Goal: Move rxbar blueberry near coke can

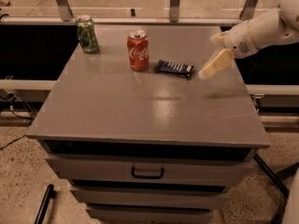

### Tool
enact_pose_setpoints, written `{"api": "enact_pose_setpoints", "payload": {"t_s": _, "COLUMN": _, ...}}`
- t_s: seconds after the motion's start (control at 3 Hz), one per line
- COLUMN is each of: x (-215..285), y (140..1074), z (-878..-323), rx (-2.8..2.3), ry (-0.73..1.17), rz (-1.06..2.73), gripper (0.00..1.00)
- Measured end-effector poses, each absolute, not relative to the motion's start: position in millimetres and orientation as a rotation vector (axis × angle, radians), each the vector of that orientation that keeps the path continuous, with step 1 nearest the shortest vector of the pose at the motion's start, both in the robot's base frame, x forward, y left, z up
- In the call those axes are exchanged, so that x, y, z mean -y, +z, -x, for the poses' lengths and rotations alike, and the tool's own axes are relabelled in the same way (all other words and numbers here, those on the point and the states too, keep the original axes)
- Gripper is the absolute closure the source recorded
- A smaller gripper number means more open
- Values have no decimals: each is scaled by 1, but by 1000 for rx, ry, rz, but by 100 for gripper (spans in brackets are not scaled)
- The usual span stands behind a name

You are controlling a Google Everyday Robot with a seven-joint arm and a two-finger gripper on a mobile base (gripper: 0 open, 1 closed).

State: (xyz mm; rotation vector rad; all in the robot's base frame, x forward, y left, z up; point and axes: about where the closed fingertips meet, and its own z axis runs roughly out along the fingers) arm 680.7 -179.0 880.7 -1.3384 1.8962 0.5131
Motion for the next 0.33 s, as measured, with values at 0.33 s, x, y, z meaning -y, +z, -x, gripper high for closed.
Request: {"api": "enact_pose_setpoints", "payload": {"t_s": 0.33, "x": 181, "y": 882, "z": -681, "rx": -1895, "ry": 511, "rz": 1337, "gripper": 0}}
